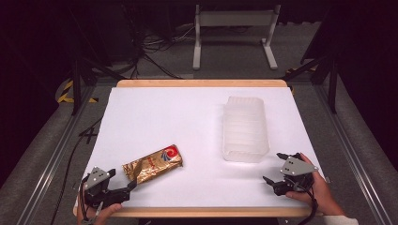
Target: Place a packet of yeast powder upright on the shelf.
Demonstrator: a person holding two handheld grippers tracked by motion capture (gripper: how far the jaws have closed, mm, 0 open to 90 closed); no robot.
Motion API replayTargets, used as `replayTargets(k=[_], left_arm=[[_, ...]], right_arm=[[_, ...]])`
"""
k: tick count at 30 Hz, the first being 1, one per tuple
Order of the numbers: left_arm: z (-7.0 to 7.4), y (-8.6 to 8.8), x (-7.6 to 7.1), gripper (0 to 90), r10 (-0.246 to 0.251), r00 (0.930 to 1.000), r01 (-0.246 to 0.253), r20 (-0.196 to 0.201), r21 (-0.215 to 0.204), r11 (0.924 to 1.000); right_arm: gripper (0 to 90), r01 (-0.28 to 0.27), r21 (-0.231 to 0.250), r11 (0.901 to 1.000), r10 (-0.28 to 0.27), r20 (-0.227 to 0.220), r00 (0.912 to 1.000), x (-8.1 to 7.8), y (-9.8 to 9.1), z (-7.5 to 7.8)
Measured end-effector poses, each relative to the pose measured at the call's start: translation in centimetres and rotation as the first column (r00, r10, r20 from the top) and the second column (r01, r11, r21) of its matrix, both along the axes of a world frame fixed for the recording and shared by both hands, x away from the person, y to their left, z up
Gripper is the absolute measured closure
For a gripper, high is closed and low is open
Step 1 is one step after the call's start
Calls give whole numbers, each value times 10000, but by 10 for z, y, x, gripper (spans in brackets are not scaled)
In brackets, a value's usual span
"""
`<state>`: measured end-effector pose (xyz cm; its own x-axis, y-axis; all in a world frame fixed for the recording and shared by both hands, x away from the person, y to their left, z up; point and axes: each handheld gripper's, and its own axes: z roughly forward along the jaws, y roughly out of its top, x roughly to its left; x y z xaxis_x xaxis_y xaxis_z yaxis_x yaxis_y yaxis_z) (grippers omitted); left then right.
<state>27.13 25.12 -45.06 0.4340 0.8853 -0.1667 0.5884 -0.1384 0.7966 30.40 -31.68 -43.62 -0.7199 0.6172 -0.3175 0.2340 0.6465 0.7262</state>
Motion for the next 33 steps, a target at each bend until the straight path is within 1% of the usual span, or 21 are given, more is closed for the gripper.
replayTargets(k=[2, 3, 5, 7, 8, 11, 12, 13, 15, 16, 19, 21, 22, 24, 25, 26, 28, 29, 30, 32, 33], left_arm=[[-1, 0, 1, 91, -4, 9999, 3, -115, -99, 10000], [-2, 0, 2, 90, -26, 9997, 26, -238, 3, 10000], [-4, -1, 4, 91, -12, 9991, 6, -412, -150, 9999], [-6, -1, 6, 91, -65, 9982, 67, -600, 31, 10000], [-8, -2, 7, 91, -118, 9977, 117, -669, -19, 9999], [-9, -5, 8, 94, -225, 9970, 231, -742, 79, 9997], [-9, -7, 9, 95, -295, 9969, 320, -728, 342, 9989], [-9, -8, 11, 96, -253, 9972, 297, -705, 611, 9977], [-10, -7, 13, 112, -50, 9977, 106, -680, 820, 9966], [-10, -6, 14, 120, 18, 9972, 40, -742, 778, 9970], [-12, -1, 19, 130, 369, 9969, -315, -692, 776, 9965], [-12, 3, 23, 135, 648, 9956, -587, -682, 875, 9944], [-12, 3, 23, 140, 648, 9956, -587, -682, 875, 9944], [-12, 8, 28, 154, 955, 9930, -918, -695, 541, 9943], [-12, 8, 30, 162, 1011, 9925, -979, -691, 472, 9941], [-12, 10, 31, 160, 890, 9931, -873, -759, 255, 9959], [-10, 12, 34, 154, 766, 9933, -822, -866, -629, 9946], [-8, 13, 36, 153, 730, 9937, -822, -854, -1088, 9907], [-7, 12, 38, 147, 765, 9933, -877, -869, -1326, 9873], [-5, 10, 42, 146, 941, 9918, -1053, -867, -1355, 9852], [-5, 8, 45, 147, 1095, 9897, -1196, -925, -1127, 9864]], right_arm=[[85, -16, -9, 10000, 16, 24, 10000, 0, 0, 0], [85, -39, -22, 10000, 39, 73, 10000, -1, 0, 1], [85, -64, -32, 10000, 64, 95, 9999, -1, 1, 1], [85, -73, 1, 10000, 73, 47, 10000, -1, 1, 1], [85, -63, -11, 10000, 63, -5, 10000, -1, 1, 1], [85, -162, 7, 9999, 162, 9, 9999, -1, 1, 1], [85, -147, -10, 9999, 147, 8, 9999, -1, 2, 1], [85, -148, -27, 9999, 148, 25, 9999, -1, 2, 1], [85, -165, -8, 9999, 165, 64, 9998, -1, 2, 1], [85, -159, -4, 9999, 159, 62, 9999, -1, 1, 1], [85, -152, 20, 9999, 152, 55, 9999, -1, 1, 1], [85, -180, 1, 9998, 180, 65, 9998, -1, 1, 1], [85, -180, 1, 9998, 180, 65, 9998, -1, 1, 1], [85, -181, 16, 9998, 181, 66, 9998, -1, 1, 2], [85, -167, 4, 9999, 167, 68, 9998, -1, 1, 1], [85, -168, 5, 9999, 168, 64, 9998, -1, 1, 1], [85, -193, 19, 9998, 193, 62, 9998, -1, 1, 1], [85, -170, 35, 9998, 170, 48, 9998, -1, 2, 2], [85, -185, 30, 9998, 185, 58, 9998, -1, 2, 2], [85, -171, 7, 9999, 171, 44, 9998, 0, 2, 1], [85, -172, 9, 9999, 172, 41, 9998, 0, 2, 1]])
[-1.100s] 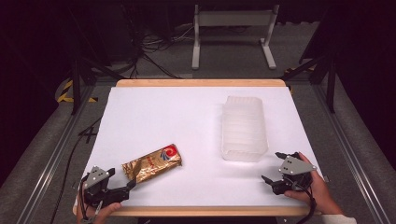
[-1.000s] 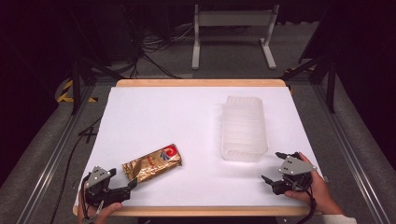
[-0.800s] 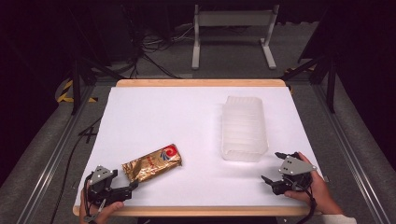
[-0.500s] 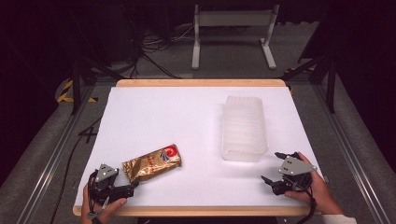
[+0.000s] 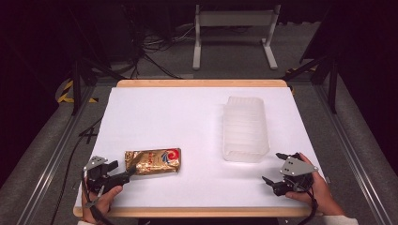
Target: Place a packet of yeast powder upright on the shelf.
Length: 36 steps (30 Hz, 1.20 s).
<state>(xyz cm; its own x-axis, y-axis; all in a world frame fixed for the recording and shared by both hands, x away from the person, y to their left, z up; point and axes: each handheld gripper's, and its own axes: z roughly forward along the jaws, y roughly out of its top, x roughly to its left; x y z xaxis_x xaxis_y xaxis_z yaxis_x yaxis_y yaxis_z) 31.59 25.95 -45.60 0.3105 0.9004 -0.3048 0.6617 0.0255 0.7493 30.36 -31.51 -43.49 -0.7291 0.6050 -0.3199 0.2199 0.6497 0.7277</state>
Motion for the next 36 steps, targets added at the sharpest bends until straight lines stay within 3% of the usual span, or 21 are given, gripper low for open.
replayTargets(k=[2, 5, 8, 10, 12, 15, 17, 18, 21, 25, 29, 36], left_arm=[[-2, -2, 5, 171, 191, 9996, -190, -220, 21, 9998], [-4, -7, 9, 190, 63, 9987, -54, -497, 184, 9998], [-4, -9, 11, 193, 98, 9984, -85, -554, 235, 9997], [-3, -12, 10, 201, 134, 9985, -107, -527, 510, 9986], [-3, -15, 9, 272, 75, 9989, -44, -471, 655, 9978], [-2, -18, 9, 415, -195, 9981, 223, -586, 480, 9986], [-2, -17, 9, 447, -370, 9973, 394, -635, 374, 9985], [-3, -16, 9, 542, -523, 9960, 534, -725, 139, 9985], [-3, -15, 8, 706, -664, 9945, 670, -814, 46, 9977], [-2, -9, 6, 793, -657, 9968, 642, -465, -327, 9974], [5, -10, 2, 824, -731, 9971, 740, 220, -429, 9963], [20, -13, -2, 837, -993, 9873, 1055, 1237, -447, 9934]], right_arm=[[85, 5, 4, 10000, -5, -47, 10000, 0, 0, 0], [85, -33, 10, 10000, 33, -32, 10000, 0, 0, 0], [85, -39, 30, 10000, 40, -103, 9999, 0, 0, 0], [85, -104, -17, 9999, 104, -118, 9999, 0, 0, -1], [85, -168, -37, 9999, 167, -201, 9997, -1, 2, -1], [85, -200, -77, 9998, 199, -194, 9996, -1, 2, -2], [85, -188, -69, 9998, 187, -215, 9996, -1, 2, -1], [85, -168, -48, 9998, 167, -207, 9996, -1, 2, -1], [85, -156, 4, 9999, 156, -179, 9997, -1, 1, -1], [85, -123, 52, 9999, 124, -163, 9998, -1, 1, 0], [85, -115, 86, 9999, 116, -101, 9999, -1, 0, 1], [85, -96, 98, 9999, 96, -67, 9999, -1, 0, 2]])
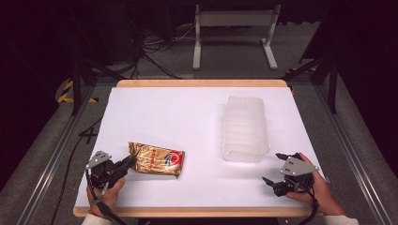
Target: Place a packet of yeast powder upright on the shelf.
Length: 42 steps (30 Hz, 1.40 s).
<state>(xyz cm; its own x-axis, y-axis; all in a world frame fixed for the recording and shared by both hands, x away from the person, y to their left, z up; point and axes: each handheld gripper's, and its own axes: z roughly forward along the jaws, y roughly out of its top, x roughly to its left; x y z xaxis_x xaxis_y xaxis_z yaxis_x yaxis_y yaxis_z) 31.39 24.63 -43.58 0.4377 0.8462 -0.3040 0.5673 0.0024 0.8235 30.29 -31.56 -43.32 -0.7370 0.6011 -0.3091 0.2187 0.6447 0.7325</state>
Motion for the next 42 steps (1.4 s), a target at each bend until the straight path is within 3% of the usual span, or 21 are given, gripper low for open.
replayTargets(k=[3, 11, 13, 14, 15, 21, 25, 27, 32, 37, 39, 42], left_arm=[[11, -4, 0, 840, -309, 9979, 323, 573, -235, 9992], [31, -19, 3, 845, -805, 9870, 819, 1391, -44, 9966], [38, -26, 5, 846, -1025, 9807, 1059, 1666, -120, 9943], [44, -33, 6, 848, -1272, 9738, 1305, 1886, -52, 9914], [44, -33, 6, 848, -1272, 9738, 1305, 1886, -52, 9914], [58, -54, 11, 851, -1914, 9518, 2015, 2397, -178, 9793], [62, -60, 12, 851, -2134, 9446, 2242, 2496, -152, 9744], [66, -68, 13, 851, -2370, 9348, 2451, 2645, 22, 9695], [72, -77, 13, 853, -2717, 9233, 2809, 2715, 52, 9597], [78, -84, 14, 855, -3054, 9051, 3127, 2957, 234, 9496], [79, -85, 15, 856, -3097, 9047, 3212, 2925, 91, 9470], [83, -90, 17, 858, -3232, 8966, 3359, 3026, 106, 9418]], right_arm=[[85, -2, -18, 10000, 2, 25, 10000, 0, 0, 0], [85, 83, 68, 9999, -83, 45, 10000, 0, -1, 1], [85, 88, 66, 9999, -88, 56, 9999, 0, -2, 1], [85, 99, 90, 9999, -100, 83, 9999, 0, -2, 1], [85, 99, 90, 9999, -100, 83, 9999, 0, -2, 1], [85, 79, 80, 9999, -80, 40, 10000, 0, -2, 1], [85, 77, 107, 9999, -78, 66, 9999, 0, -3, 1], [85, 77, 106, 9999, -78, 82, 9999, 0, -3, 1], [85, -7, 242, 9997, 2, 208, 9998, -2, -2, 3], [86, 16, 259, 9997, -22, 210, 9998, -2, -3, 3], [86, 7, 250, 9997, -12, 207, 9998, -2, -3, 2], [86, -9, 267, 9996, 4, 179, 9998, -2, -2, 2]])
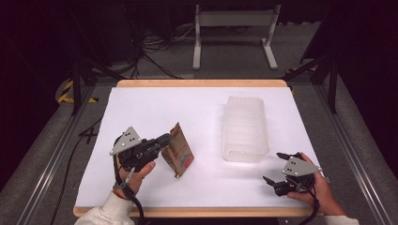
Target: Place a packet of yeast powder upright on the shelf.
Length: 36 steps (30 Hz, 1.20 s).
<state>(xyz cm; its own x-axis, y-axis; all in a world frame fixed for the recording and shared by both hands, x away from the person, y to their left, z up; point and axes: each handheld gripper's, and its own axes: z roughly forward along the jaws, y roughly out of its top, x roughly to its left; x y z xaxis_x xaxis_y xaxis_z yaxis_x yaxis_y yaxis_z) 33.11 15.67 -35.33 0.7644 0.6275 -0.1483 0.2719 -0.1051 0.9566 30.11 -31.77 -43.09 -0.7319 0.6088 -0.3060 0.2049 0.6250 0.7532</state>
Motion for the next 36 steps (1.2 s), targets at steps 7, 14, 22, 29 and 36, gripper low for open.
replayTargets(k=[7, 14, 22, 29, 36], left_arm=[[8, -11, 6, 863, -482, 9984, 480, 283, 66, 9988], [18, -17, 12, 864, -735, 9944, 733, 755, 48, 9973], [33, -17, 20, 863, -1128, 9890, 1127, 958, 71, 9936], [41, -24, 31, 863, -1706, 9801, 1668, 1011, 457, 9849], [55, -40, 37, 863, -2215, 9672, 2122, 1241, 836, 9736]], right_arm=[[86, -43, 98, 9999, 43, 41, 10000, 0, -1, 1], [86, -22, 139, 9999, 21, 21, 10000, 0, -2, 1], [86, -47, 139, 9999, 47, 12, 10000, 0, -2, 1], [86, -34, 112, 9999, 34, -43, 10000, 0, -1, 0], [86, -46, 129, 9999, 47, -54, 10000, 0, -2, 0]])
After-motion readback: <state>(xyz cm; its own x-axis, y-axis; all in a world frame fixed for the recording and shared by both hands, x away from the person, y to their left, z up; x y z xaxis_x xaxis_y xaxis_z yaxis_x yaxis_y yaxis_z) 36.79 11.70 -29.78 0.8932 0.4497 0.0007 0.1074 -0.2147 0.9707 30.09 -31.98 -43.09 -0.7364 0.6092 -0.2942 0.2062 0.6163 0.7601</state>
